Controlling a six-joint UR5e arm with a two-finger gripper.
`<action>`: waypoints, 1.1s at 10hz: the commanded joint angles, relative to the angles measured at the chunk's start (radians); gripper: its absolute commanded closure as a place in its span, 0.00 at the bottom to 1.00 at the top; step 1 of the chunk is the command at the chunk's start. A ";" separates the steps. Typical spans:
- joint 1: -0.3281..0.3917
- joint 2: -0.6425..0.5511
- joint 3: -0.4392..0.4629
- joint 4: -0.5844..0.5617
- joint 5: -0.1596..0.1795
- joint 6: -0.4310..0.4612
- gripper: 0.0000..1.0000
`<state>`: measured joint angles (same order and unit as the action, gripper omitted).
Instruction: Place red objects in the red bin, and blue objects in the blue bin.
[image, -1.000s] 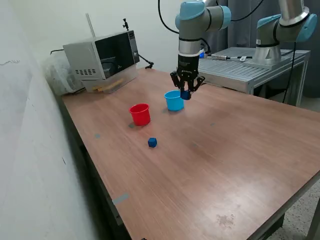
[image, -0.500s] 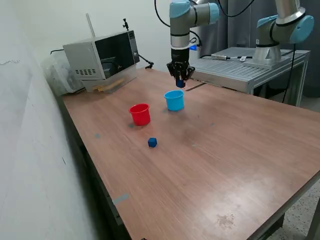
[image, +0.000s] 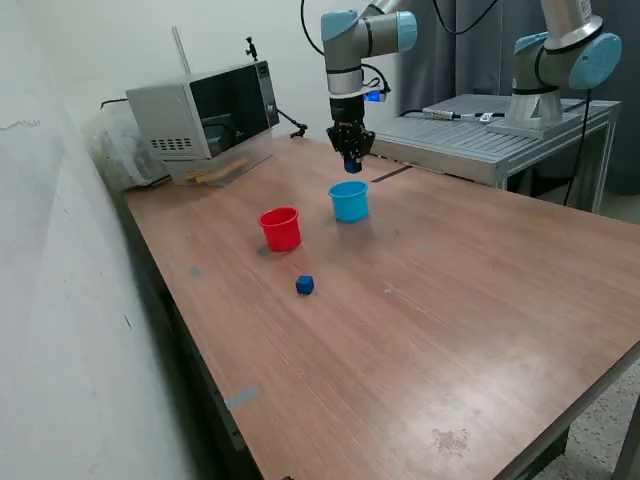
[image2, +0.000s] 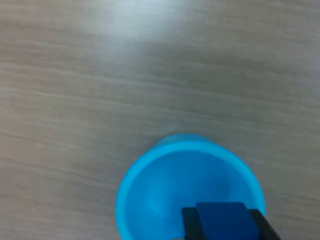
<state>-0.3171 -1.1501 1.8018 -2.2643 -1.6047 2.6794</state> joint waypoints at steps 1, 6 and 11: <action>-0.022 0.047 -0.036 -0.049 0.049 -0.001 1.00; -0.017 0.066 -0.036 -0.055 0.048 -0.003 1.00; -0.019 0.066 -0.033 -0.055 0.011 -0.012 0.00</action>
<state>-0.3348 -1.0855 1.7674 -2.3189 -1.5681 2.6705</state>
